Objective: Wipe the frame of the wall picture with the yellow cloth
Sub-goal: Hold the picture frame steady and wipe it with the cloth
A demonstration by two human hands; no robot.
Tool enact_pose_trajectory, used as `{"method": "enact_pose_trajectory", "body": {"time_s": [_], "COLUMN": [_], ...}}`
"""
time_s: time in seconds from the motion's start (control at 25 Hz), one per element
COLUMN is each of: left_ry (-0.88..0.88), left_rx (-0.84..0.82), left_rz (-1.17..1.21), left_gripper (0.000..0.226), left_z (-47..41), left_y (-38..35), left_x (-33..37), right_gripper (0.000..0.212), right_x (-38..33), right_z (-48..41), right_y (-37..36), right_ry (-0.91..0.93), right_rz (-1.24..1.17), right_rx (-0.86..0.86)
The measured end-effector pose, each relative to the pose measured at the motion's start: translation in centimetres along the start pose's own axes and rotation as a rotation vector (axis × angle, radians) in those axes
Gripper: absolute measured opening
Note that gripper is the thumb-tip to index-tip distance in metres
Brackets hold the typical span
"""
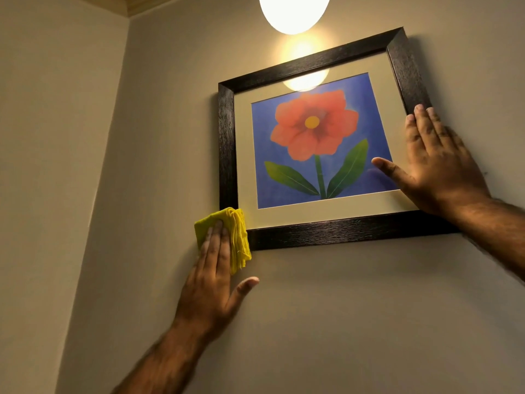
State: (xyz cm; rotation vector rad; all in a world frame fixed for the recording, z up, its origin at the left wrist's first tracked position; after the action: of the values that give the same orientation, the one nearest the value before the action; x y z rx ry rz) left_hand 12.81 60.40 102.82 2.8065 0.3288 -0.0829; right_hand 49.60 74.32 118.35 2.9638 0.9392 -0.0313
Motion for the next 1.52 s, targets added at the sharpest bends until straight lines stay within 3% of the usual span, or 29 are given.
{"method": "enact_pose_trajectory", "body": {"time_s": [0.24, 0.48, 0.64, 0.8, 1.0, 1.08, 1.2, 1.32, 1.4, 1.52], "left_ry": [0.081, 0.141, 0.131, 0.107, 0.086, 0.103, 0.08, 0.081, 0.152, 0.355], "left_rx": [0.08, -0.005, 0.035, 0.094, 0.047, 0.095, 0.24, 0.196, 0.15, 0.029], "left_rz": [0.161, 0.078, 0.086, 0.072, 0.074, 0.111, 0.175, 0.192, 0.176, 0.194], "left_gripper": [0.104, 0.1, 0.099, 0.107, 0.103, 0.09, 0.043, 0.017, 0.027, 0.06], "left_z": [-14.9, -26.1, -23.5, -14.8, -7.7, -8.6, -10.6, -13.0, -14.2, -14.8], "left_y": [5.7, 9.1, 8.4, 5.4, 4.1, 6.0, 9.9, 11.5, 11.6, 10.6], "left_x": [0.3, -0.9, -0.7, 0.6, 1.4, 1.3, 0.2, -1.3, -2.4, -5.6], "right_gripper": [0.109, 0.109, 0.109, 0.109, 0.108, 0.109, 0.11, 0.11, 0.11, 0.109], "right_x": [-0.1, 0.1, 0.1, 0.1, 0.1, 0.1, 0.2, 0.1, 0.2, 0.2], "right_z": [0.1, 0.1, 0.0, 0.0, 0.0, -0.1, 0.0, 0.0, 0.0, 0.1], "right_y": [0.2, 0.1, 0.1, 0.0, -0.1, -0.1, -0.2, -0.1, -0.1, -0.1], "right_ry": [0.003, -0.002, -0.003, -0.002, 0.005, 0.008, 0.01, 0.016, 0.014, 0.011], "right_rz": [0.002, 0.026, 0.019, 0.02, -0.001, -0.003, -0.014, -0.022, -0.024, -0.021], "right_rx": [0.015, 0.026, 0.024, 0.027, 0.041, 0.042, 0.051, 0.054, 0.054, 0.061]}}
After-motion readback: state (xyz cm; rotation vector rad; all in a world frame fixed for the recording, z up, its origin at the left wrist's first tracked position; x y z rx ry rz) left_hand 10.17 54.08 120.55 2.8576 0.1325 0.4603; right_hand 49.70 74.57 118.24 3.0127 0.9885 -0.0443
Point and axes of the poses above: each hand's wrist, its own z-axis away from the middle knuckle, its own y-axis out of the back of the hand, x = y × z, the point moved 9 cm from there along -z, towards the middle knuckle, and after that the axes turned 1 degree about -z, right-handed, at the moved point
